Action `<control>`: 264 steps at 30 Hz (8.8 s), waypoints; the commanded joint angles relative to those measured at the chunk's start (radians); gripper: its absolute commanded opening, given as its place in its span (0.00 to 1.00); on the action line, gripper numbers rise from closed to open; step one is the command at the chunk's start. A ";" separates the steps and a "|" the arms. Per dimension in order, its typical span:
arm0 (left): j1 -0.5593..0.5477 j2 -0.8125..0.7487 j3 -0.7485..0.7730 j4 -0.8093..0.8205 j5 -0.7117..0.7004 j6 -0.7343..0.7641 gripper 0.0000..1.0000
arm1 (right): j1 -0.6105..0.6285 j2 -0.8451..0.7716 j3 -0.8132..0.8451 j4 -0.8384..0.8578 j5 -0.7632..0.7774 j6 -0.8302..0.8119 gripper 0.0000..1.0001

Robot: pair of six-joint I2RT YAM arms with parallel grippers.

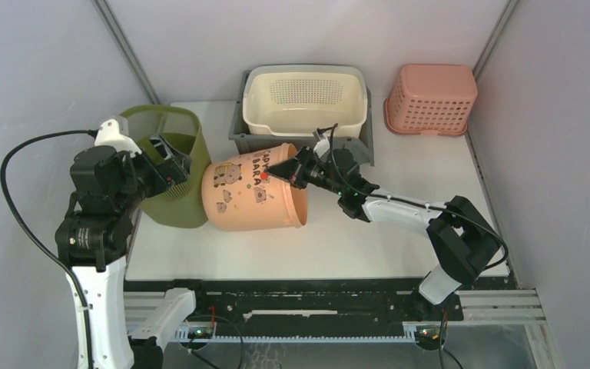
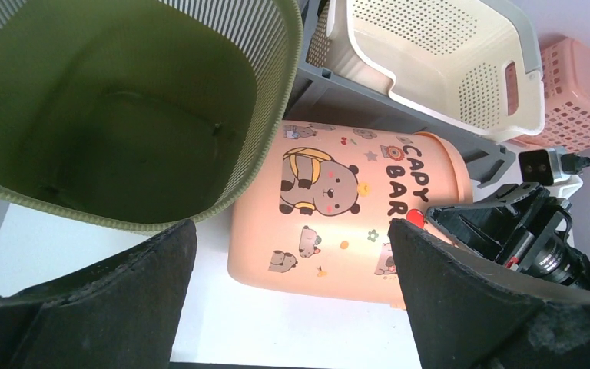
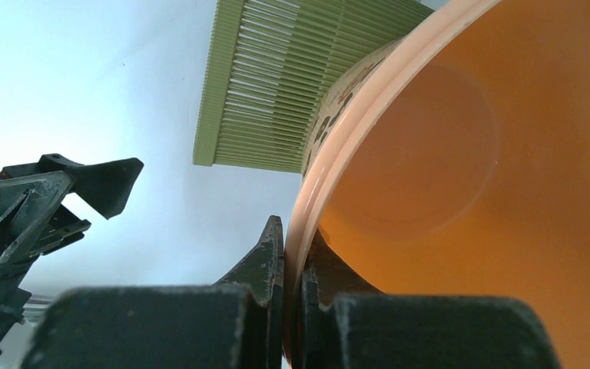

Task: Turn the large container upside down
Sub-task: Turn the container upside down at the center of the board.

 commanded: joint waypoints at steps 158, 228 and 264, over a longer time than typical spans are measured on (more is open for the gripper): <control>-0.341 0.076 -0.667 0.675 0.192 -0.275 1.00 | -0.170 -0.307 -0.241 -0.160 -0.288 -0.082 0.27; -0.265 -0.010 -0.354 0.459 0.177 -0.256 1.00 | -0.117 0.252 -0.334 0.428 -0.349 0.217 0.43; -0.412 0.212 -0.261 0.494 0.121 -0.198 0.98 | -0.219 0.277 -0.478 0.399 -0.428 0.096 0.68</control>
